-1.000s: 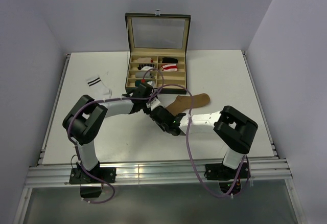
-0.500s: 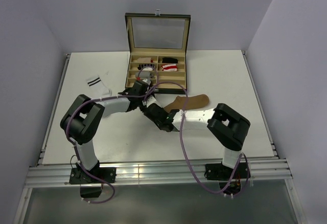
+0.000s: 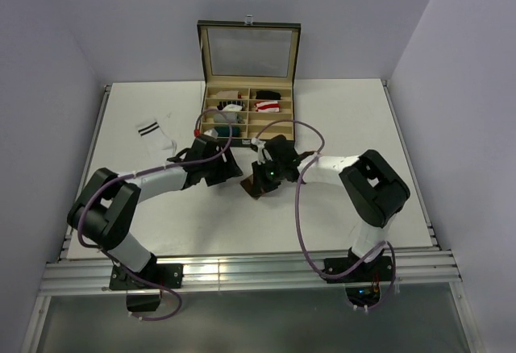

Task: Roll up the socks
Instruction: Roll the sock at the center of the board.

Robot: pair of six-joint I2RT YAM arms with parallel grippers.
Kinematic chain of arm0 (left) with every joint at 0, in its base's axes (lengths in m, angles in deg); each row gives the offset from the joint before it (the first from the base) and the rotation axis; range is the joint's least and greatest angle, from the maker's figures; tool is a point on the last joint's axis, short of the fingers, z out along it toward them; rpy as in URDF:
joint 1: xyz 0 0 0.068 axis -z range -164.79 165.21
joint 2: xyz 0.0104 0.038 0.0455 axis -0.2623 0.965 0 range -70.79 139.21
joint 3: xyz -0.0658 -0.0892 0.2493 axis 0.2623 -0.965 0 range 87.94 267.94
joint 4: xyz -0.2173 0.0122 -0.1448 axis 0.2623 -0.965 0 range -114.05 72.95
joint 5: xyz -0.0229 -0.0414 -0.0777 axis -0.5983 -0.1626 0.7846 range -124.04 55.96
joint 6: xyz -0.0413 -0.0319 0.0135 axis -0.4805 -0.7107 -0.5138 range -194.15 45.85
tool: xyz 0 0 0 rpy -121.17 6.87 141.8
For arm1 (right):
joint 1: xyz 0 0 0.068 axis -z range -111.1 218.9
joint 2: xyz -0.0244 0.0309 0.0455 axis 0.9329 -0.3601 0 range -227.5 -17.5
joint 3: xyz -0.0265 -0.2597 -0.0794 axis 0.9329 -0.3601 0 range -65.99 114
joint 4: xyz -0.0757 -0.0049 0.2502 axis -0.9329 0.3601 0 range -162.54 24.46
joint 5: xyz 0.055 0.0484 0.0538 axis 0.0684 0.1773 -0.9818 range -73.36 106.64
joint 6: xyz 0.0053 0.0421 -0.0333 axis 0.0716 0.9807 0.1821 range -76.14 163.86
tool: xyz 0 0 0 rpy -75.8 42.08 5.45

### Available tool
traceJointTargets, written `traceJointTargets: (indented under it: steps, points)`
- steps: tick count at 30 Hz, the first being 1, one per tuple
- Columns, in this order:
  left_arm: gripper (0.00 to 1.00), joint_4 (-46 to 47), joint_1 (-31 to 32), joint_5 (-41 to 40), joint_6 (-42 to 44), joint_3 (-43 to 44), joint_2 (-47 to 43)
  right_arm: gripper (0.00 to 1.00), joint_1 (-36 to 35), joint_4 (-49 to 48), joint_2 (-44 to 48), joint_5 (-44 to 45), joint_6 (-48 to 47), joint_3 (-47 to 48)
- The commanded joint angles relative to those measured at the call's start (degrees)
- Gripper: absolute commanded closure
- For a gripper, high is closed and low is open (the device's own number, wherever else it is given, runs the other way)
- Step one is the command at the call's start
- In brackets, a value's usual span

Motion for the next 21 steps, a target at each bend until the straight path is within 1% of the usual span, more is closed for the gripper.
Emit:
traceJointTargets:
  steps: [1, 5, 8, 9, 12, 17, 21]
  points:
    - [0.28, 3.7, -0.2, -0.4, -2.6, -1.4, -4.8, 1.00, 3.7, -5.0, -3.2, -20.2, 6.3, -3.6]
    - [0.31, 3.8, 0.3, 1.6, -3.1, -2.4, -5.6, 1.00, 8.9, -15.1, -5.8, -28.7, 13.2, -7.3]
    - [0.32, 4.7, 1.3, 3.2, -3.6, -3.2, -5.0, 1.00, 10.9, -19.7, -8.4, -32.3, 17.8, -9.7]
    - [0.33, 5.1, 1.8, 4.2, -3.7, -3.1, -4.6, 1.00, 12.2, -23.2, -9.6, -33.1, 20.4, -11.2]
    - [0.35, 4.5, 2.9, 5.3, -3.3, -2.1, -2.6, 1.00, 14.7, -28.3, -11.9, -34.8, 24.2, -13.4]
    - [0.37, 4.6, 4.0, 6.8, -3.8, -0.8, -0.1, 1.00, 16.9, -31.0, -13.9, -35.1, 26.1, -14.5]
    - [0.41, 2.4, 4.9, 6.4, -3.3, 0.8, 1.2, 1.00, 17.5, -30.7, -14.4, -34.4, 26.4, -14.7]
